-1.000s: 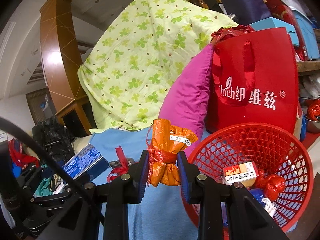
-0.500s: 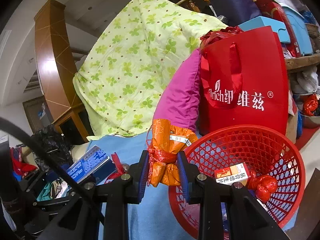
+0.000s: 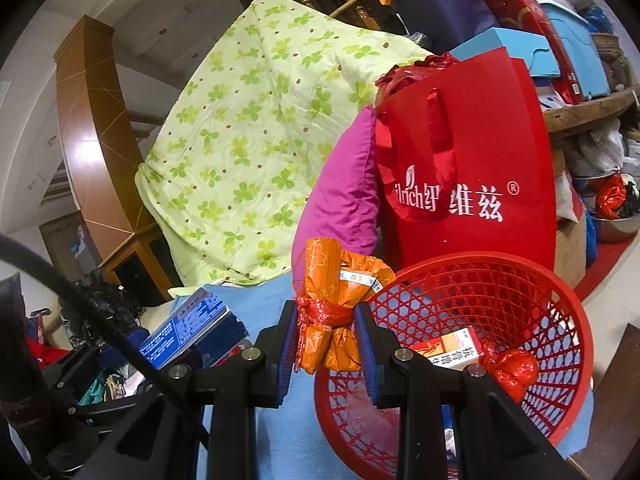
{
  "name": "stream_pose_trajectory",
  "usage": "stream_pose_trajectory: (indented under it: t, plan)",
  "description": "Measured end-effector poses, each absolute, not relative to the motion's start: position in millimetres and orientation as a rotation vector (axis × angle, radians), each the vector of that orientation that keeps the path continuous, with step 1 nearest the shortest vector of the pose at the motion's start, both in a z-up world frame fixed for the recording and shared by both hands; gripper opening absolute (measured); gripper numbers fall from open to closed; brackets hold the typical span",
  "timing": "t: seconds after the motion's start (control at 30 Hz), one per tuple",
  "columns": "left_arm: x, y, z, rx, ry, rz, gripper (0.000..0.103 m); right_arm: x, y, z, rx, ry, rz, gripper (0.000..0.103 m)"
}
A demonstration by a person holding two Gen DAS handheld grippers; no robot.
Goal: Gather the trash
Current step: 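Carry the orange bag and blue box over the red basket with both grippers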
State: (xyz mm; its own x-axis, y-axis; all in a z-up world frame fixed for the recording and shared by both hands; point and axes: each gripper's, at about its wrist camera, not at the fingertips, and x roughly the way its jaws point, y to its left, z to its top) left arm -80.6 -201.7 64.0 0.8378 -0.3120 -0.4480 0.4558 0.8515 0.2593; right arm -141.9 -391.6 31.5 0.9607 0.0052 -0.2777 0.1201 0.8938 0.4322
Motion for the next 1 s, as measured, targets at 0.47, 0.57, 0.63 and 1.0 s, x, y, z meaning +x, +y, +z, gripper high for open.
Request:
stream_pose_trajectory:
  t: [0.47,0.57,0.63,1.0]
  plan:
    - [-80,-229,63,0.365,0.415,-0.474,0.073,-152,-419,25,0.510,0.277,-0.100,0.031]
    - [-81,-233,63,0.364,0.418,-0.488,0.073,-154,-423,24,0.525,0.276,-0.105,0.031]
    - [-81,-236,63,0.366,0.417,-0.493,0.073,-155,-424,24,0.529,0.275,-0.108,0.031]
    - [-80,-250,58,0.360,0.435,-0.550,0.073,-160,-432,23,0.565,0.274,-0.120,0.031]
